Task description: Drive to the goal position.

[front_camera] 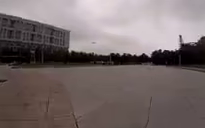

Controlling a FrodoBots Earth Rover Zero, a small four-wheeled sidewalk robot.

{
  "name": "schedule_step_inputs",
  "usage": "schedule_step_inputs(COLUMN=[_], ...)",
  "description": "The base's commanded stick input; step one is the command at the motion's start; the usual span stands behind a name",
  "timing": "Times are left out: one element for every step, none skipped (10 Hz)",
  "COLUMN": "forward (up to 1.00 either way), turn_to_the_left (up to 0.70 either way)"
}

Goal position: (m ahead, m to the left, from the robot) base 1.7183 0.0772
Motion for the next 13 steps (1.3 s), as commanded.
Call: schedule_step_inputs(forward=[0.7, 0.7, 0.7, 0.7, 0.7, 0.7, 0.7, 0.7, 0.7, 0.7, 0.7, 0.7, 0.7], turn_to_the_left=[0.14, 0.17, 0.21, 0.24, 0.28, 0.31, 0.35, 0.35, 0.35, 0.35, 0.35, 0.35, 0.35])
